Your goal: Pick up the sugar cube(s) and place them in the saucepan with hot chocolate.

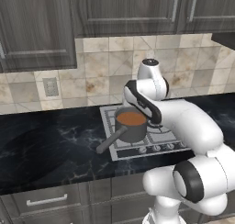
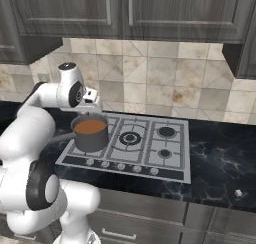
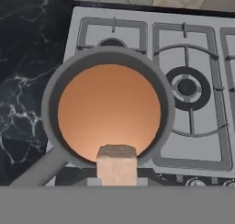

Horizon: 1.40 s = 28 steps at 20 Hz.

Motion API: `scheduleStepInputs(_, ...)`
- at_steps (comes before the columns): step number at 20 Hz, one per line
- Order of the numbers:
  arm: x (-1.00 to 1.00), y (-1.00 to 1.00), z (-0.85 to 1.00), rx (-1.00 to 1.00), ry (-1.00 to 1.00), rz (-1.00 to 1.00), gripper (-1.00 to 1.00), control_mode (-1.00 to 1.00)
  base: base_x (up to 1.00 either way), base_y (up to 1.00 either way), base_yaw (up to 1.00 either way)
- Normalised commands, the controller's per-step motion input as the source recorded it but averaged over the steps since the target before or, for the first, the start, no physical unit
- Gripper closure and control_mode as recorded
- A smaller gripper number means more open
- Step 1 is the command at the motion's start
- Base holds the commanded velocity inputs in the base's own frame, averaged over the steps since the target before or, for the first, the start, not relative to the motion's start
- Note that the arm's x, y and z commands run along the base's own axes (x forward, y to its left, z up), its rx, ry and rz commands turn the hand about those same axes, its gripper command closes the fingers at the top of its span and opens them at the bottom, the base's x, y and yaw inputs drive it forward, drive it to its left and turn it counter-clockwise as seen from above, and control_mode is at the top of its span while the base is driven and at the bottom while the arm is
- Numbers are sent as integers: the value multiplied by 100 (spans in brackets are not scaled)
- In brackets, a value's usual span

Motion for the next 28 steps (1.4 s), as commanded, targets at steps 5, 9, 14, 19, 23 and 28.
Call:
scheduleStepInputs(5, 12, 0, -30, 0, 12, 3, 100, -100, 0, 0, 0)
scheduleStepInputs(9, 5, 2, -30, -1, 8, 0, 100, -100, 0, 0, 0)
scheduleStepInputs(14, 0, 0, -21, -1, 0, 0, 100, -100, 0, 0, 0)
scheduleStepInputs(19, 10, 0, -29, 0, 0, 0, 100, -100, 0, 0, 0)
scheduleStepInputs(23, 9, 0, -28, 0, 0, 0, 100, -100, 0, 0, 0)
scheduleStepInputs(28, 12, 0, -11, 0, 0, 0, 100, -100, 0, 0, 0)
